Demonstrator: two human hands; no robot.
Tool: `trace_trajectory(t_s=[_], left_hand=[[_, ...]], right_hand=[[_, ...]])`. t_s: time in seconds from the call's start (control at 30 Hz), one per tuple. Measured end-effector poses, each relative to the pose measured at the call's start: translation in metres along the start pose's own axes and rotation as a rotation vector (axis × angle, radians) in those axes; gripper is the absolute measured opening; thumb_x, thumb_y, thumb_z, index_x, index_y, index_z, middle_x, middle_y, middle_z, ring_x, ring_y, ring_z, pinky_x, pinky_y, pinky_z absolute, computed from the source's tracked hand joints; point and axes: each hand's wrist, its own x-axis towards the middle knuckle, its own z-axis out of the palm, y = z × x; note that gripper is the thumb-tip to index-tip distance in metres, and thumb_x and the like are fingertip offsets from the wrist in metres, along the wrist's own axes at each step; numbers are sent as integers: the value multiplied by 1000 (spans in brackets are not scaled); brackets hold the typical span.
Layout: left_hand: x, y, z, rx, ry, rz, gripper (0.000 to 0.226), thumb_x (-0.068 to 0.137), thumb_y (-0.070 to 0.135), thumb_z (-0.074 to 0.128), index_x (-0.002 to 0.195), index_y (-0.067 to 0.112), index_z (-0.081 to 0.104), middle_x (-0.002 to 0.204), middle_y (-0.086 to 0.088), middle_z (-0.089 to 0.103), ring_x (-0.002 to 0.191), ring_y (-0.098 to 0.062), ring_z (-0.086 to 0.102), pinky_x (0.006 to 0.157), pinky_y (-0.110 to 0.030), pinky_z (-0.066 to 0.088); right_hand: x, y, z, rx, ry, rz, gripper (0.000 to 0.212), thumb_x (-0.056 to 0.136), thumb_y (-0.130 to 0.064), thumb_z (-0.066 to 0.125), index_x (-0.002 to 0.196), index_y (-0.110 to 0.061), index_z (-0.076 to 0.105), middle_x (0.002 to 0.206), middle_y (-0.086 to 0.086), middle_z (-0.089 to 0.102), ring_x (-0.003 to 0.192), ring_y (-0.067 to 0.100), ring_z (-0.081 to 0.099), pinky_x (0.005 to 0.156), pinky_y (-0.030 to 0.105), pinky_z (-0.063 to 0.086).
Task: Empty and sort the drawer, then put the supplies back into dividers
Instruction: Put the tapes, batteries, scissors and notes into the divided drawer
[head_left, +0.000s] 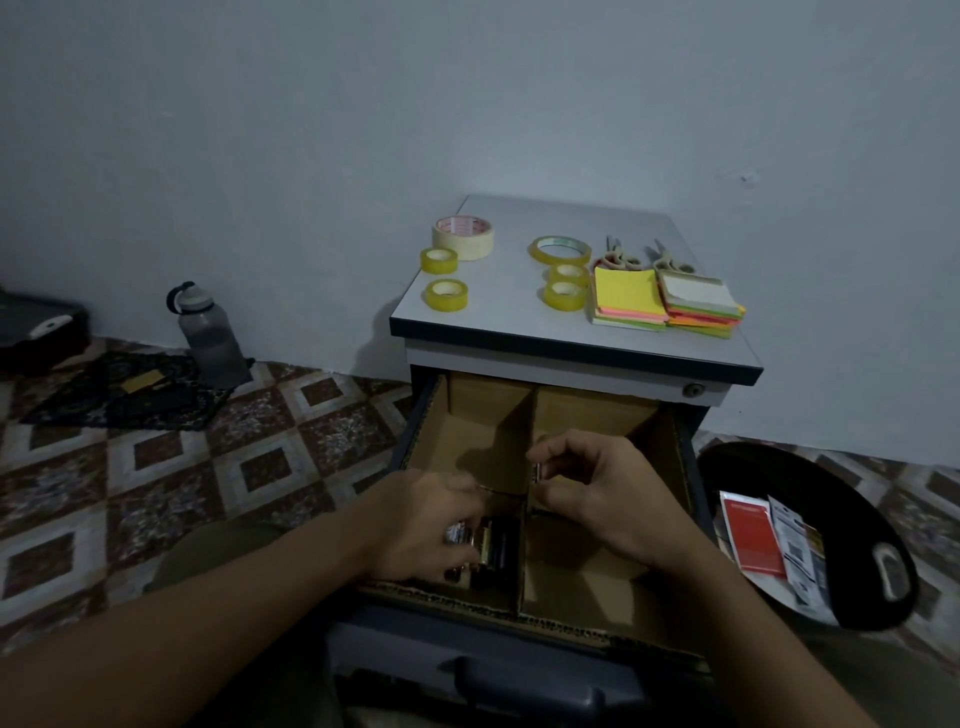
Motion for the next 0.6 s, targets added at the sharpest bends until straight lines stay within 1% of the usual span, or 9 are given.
trace_trajectory(t_s=[0.07, 0.13, 0.2, 0.27, 0.3, 0.37, 0.43, 0.53, 0.6], left_hand=[[-6, -5, -10, -63, 96, -17, 26, 95, 49, 54, 107, 28, 64, 105, 16, 55, 86, 0, 55, 75, -19, 50], [-9, -13, -14, -96, 212, -60, 21, 95, 43, 56, 99, 24, 65, 97, 15, 55, 79, 0, 54, 70, -15, 48], [-6, -27, -13, -128, 350, -119, 16, 94, 33, 60, 92, 19, 67, 94, 11, 57, 79, -3, 55, 69, -18, 50], [-2, -43, -10, -149, 473, -189, 14, 93, 27, 61, 91, 16, 69, 95, 8, 60, 86, -8, 56, 73, -26, 52], [0, -50, -9, -186, 520, -232, 12, 93, 24, 60, 91, 16, 70, 95, 8, 61, 88, -8, 57, 75, -26, 51], [2, -59, -7, -342, 545, -366, 11, 93, 15, 63, 91, 20, 72, 95, 11, 63, 87, -2, 59, 75, -20, 47], [1, -63, -3, -475, 542, -465, 20, 92, 8, 64, 89, 26, 73, 94, 14, 65, 87, 2, 61, 74, -17, 46], [1, -67, 3, -520, 574, -466, 26, 90, 3, 65, 88, 27, 74, 99, 13, 68, 92, -1, 64, 80, -18, 50], [2, -67, 4, -544, 577, -463, 28, 89, 0, 64, 89, 26, 74, 103, 11, 68, 94, -1, 64, 81, -15, 49]], right_hand=[[1, -1, 3, 3, 0, 2, 26, 87, -16, 70, 110, -29, 65, 98, -7, 66, 91, 4, 65, 86, 32, 57], [3, -2, 8, -8, 2, -6, 27, 86, -17, 71, 109, -30, 65, 99, -9, 66, 94, 4, 64, 87, 32, 57], [5, -4, 15, -37, -12, -15, 27, 87, -18, 70, 110, -29, 64, 102, -10, 64, 96, 2, 62, 87, 30, 56], [7, -8, 26, -56, -43, -17, 25, 88, -19, 70, 110, -30, 63, 105, -12, 62, 92, -1, 62, 79, 24, 56], [8, -10, 31, -63, -66, -20, 24, 89, -19, 69, 110, -30, 62, 106, -13, 60, 90, -1, 61, 75, 19, 55], [8, -13, 43, -105, -124, -35, 23, 89, -20, 69, 109, -29, 62, 109, -14, 58, 91, 1, 61, 72, 17, 55], [10, -13, 55, -214, -178, -73, 20, 88, -23, 70, 106, -29, 64, 111, -14, 59, 94, 4, 60, 77, 25, 57], [16, -12, 69, -477, -200, -145, 17, 86, -29, 68, 103, -27, 66, 109, -6, 64, 96, 11, 60, 80, 34, 57], [21, -11, 76, -598, -188, -204, 15, 85, -30, 65, 98, -25, 66, 103, -1, 65, 93, 18, 61, 78, 38, 55]])
